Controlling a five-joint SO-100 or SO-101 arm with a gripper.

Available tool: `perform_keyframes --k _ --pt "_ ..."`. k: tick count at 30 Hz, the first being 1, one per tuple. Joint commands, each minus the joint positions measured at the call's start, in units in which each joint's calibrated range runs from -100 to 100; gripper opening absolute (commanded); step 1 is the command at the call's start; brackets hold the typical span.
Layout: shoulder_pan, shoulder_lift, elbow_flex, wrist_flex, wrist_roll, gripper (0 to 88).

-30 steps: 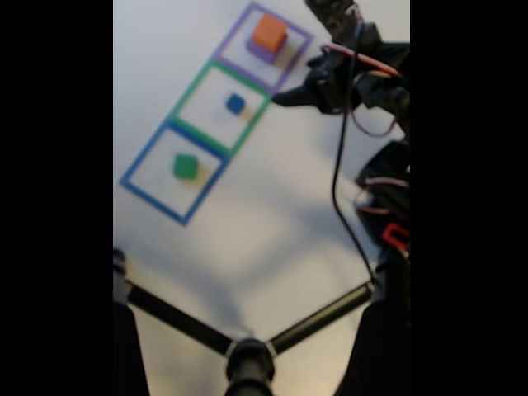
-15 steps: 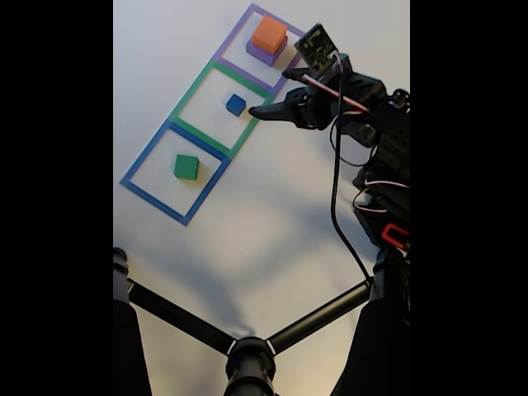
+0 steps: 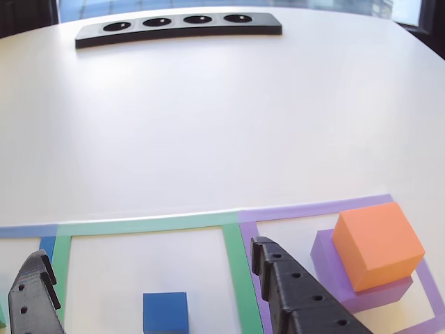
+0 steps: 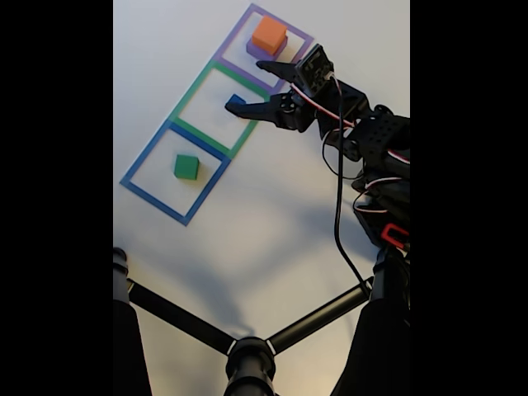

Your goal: Tower of hanoi

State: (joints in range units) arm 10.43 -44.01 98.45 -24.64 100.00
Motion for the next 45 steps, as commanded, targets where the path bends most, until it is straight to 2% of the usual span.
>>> perform_keyframes --k 1,8,15,30,45 --pt "1.5 3.5 0.5 -4.8 0.0 33.8" --pt "1.8 15.3 0.6 -17.4 0.0 34.0" --pt "2.0 30.1 0.5 -34.9 0.0 33.6" --pt "-0.1 54.8 -10.5 -47.8 0.0 33.7" --pt "-0.7 61.6 -13.8 -51.2 0.0 33.5"
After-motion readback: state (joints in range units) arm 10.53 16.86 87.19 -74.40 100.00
